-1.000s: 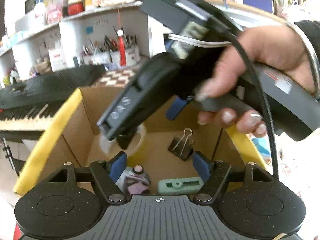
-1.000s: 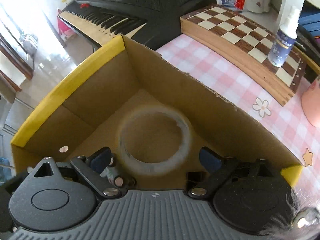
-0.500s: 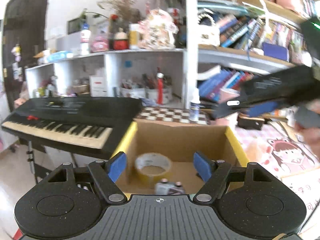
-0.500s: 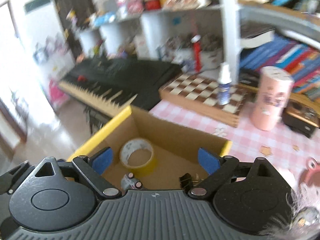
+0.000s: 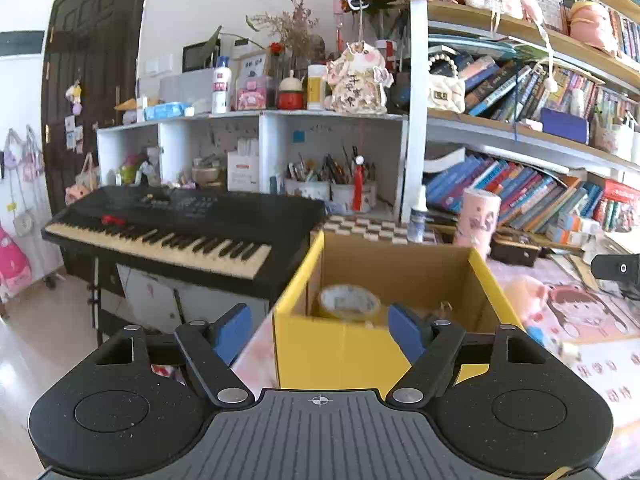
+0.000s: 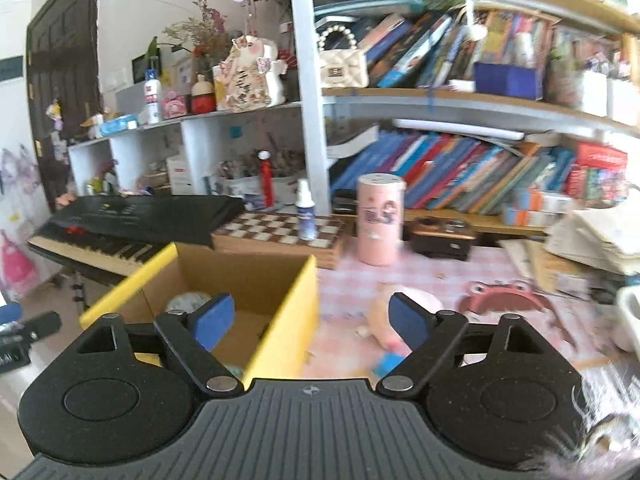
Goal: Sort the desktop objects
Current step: 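Withdraw both tools up and away from the yellow box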
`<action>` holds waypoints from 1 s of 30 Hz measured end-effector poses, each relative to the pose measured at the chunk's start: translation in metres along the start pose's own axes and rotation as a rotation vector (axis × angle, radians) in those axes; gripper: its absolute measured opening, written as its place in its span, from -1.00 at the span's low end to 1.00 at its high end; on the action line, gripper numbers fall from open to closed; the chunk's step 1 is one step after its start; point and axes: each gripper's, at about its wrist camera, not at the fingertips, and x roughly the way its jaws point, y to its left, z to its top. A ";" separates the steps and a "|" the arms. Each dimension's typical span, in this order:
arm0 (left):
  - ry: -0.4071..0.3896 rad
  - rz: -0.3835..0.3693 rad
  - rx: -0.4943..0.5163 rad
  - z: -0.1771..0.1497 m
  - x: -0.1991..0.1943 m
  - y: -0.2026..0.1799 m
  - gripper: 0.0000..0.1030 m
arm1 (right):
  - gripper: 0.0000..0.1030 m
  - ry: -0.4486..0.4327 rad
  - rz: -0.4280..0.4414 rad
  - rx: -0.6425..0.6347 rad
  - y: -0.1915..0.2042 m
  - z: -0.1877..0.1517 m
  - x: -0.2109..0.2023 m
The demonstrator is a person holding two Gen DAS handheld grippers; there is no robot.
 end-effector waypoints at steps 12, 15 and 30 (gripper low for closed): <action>0.035 0.021 -0.009 -0.043 -0.068 -0.023 0.56 | 0.52 -0.034 -0.028 -0.032 0.026 -0.072 -0.089; 0.044 0.003 0.037 -0.052 -0.078 -0.031 0.56 | 0.47 -0.037 -0.065 -0.051 0.032 -0.089 -0.105; 0.077 -0.149 0.149 -0.065 -0.072 -0.083 0.57 | 0.27 0.075 -0.124 -0.052 0.007 -0.123 -0.114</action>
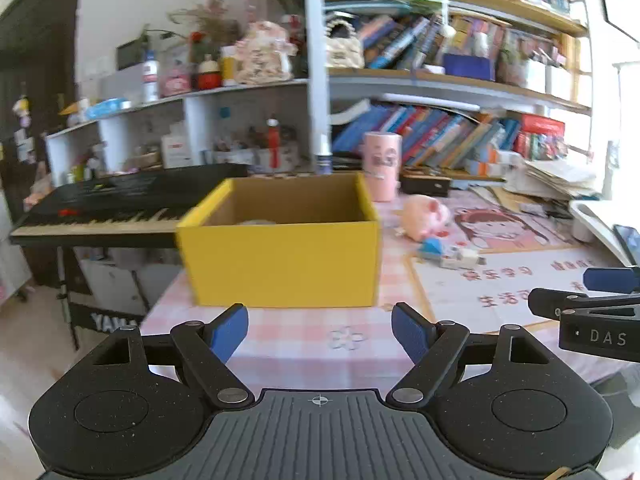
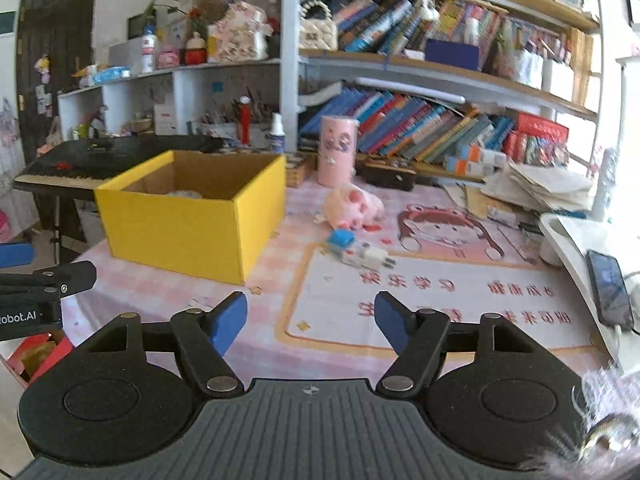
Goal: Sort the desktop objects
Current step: 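Withdraw both tools up and away from the yellow box, then move the left tool to the white plug charger and close on it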
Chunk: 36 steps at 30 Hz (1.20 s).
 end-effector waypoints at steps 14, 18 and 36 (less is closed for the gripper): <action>0.046 -0.109 0.069 0.012 0.046 -0.067 0.57 | 0.15 0.083 -0.085 0.067 -0.070 0.000 0.025; 0.059 -0.121 0.068 0.017 0.060 -0.081 0.57 | 0.09 0.103 -0.093 0.077 -0.089 0.003 0.036; 0.120 -0.147 0.096 0.043 0.136 -0.161 0.53 | -0.07 0.118 -0.066 0.094 -0.170 0.032 0.094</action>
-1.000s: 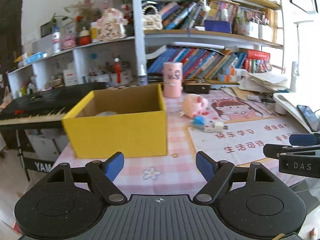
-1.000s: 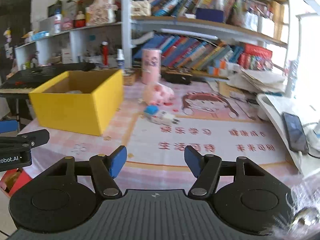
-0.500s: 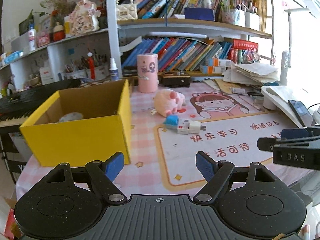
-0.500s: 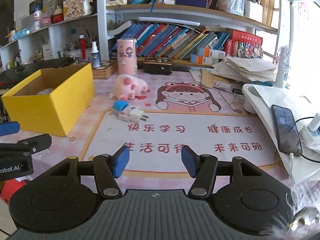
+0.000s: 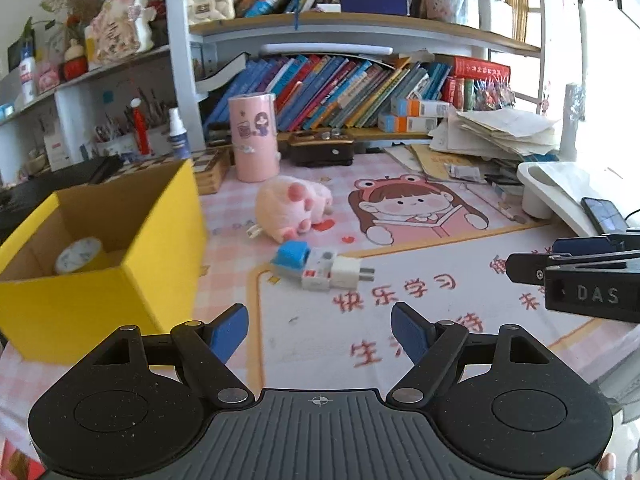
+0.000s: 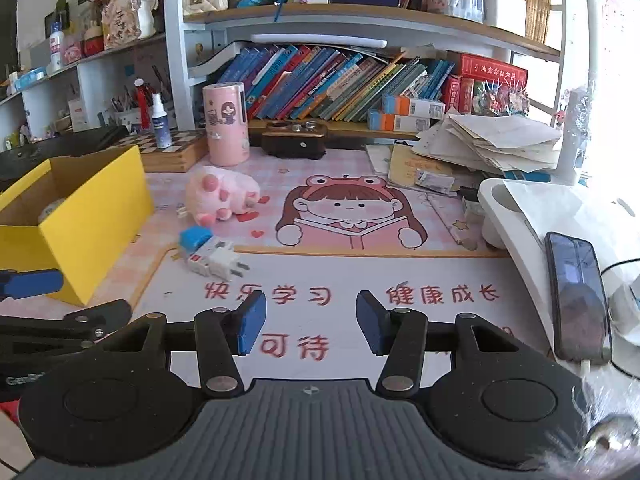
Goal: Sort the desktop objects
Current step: 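Move the left tool to the white plug charger and close on it, then lift the white plug with the left gripper while the right gripper grasps the white staple box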
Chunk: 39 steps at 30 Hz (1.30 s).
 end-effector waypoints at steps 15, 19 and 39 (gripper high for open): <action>0.050 -0.005 0.038 0.024 0.106 -0.035 0.30 | -0.07 0.014 0.021 -0.016 -0.052 0.016 0.031; 0.087 0.023 0.068 0.027 0.129 -0.040 0.31 | -0.07 0.020 0.018 -0.016 -0.063 0.019 0.039; 0.163 0.010 0.198 0.024 0.137 -0.061 -0.16 | -0.07 0.052 0.032 0.009 -0.076 0.026 0.064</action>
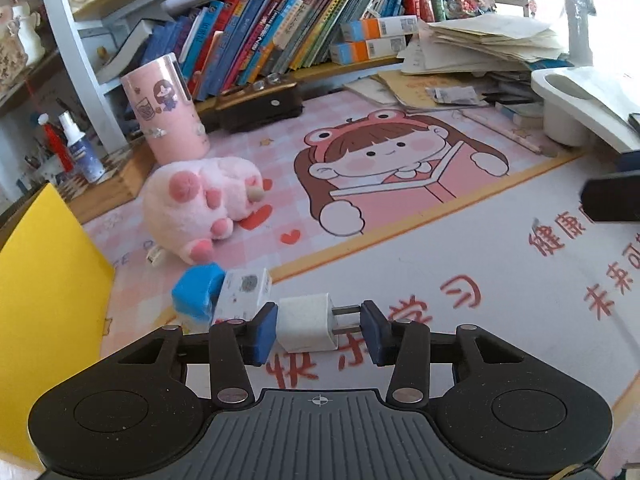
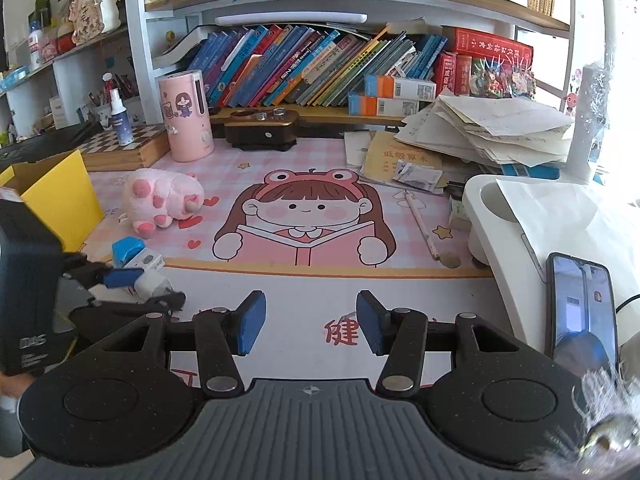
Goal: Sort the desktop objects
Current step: 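Lift the white plug with the left gripper while the right gripper grasps the white staple box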
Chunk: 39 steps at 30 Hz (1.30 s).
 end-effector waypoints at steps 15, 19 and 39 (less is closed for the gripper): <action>0.010 0.024 -0.343 -0.040 -0.085 0.074 -0.16 | 0.11 0.078 0.225 -0.102 0.047 0.006 0.041; -0.001 0.047 -0.346 -0.049 -0.106 0.079 -0.16 | 0.32 0.099 0.370 -0.242 0.081 0.007 0.070; -0.004 0.060 -0.434 -0.064 -0.124 0.092 -0.16 | 0.11 0.054 0.486 -0.495 0.124 0.013 0.129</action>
